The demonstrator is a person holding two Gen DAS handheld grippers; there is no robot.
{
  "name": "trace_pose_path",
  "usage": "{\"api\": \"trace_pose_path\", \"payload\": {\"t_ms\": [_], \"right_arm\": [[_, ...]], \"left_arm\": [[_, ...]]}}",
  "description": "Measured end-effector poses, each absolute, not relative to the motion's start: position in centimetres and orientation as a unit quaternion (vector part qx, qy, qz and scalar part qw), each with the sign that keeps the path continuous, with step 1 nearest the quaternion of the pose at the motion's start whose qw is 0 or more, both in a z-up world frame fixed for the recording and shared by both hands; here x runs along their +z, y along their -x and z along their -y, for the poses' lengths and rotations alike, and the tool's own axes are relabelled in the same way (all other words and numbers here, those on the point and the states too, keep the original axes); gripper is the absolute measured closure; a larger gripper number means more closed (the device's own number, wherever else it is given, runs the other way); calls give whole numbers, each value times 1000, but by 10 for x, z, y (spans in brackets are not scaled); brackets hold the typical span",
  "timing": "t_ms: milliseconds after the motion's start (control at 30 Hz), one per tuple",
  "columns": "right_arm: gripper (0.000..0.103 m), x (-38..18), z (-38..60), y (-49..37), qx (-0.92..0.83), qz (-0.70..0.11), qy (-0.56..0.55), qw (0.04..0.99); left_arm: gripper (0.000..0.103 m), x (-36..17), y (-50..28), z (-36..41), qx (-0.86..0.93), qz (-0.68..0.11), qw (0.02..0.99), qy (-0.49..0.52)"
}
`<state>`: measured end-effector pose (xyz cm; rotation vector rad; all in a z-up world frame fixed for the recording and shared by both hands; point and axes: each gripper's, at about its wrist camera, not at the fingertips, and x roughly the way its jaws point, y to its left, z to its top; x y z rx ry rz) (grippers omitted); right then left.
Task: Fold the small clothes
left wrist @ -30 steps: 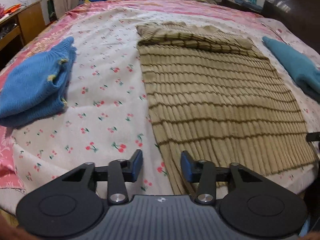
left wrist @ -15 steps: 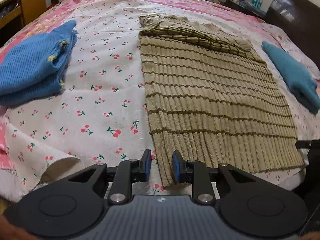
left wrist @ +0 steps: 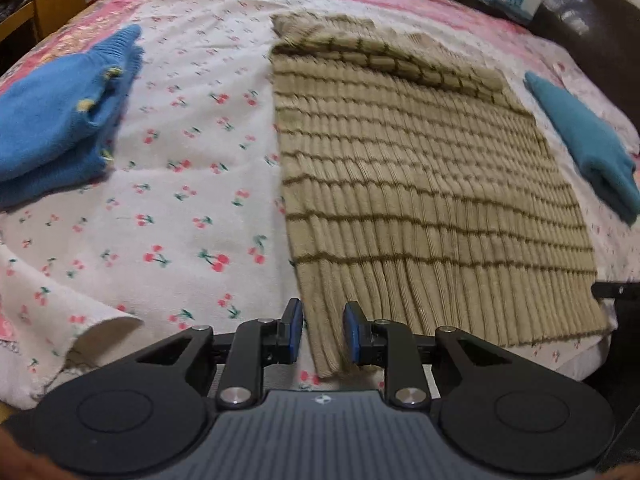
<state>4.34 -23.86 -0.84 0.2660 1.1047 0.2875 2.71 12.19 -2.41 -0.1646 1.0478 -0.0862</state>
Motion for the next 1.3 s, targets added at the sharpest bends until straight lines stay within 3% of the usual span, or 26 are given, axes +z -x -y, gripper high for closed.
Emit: {"api": "trace_pose_path", "payload": {"t_ms": [433, 967, 1100, 1300], "right_arm": [[85, -11, 238, -45, 136, -526, -132, 829], [85, -13, 238, -45, 137, -526, -137, 828], [85, -12, 237, -44, 140, -526, -135, 828], [94, -8, 247, -43, 161, -516, -185, 820]], "left_arm": [[76, -13, -16, -142, -37, -487, 864, 118], [76, -29, -31, -109, -30, -511, 858, 48], [88, -26, -29, -118, -31, -511, 856, 80], [90, -15, -26, -144, -42, -484, 854, 185]]}}
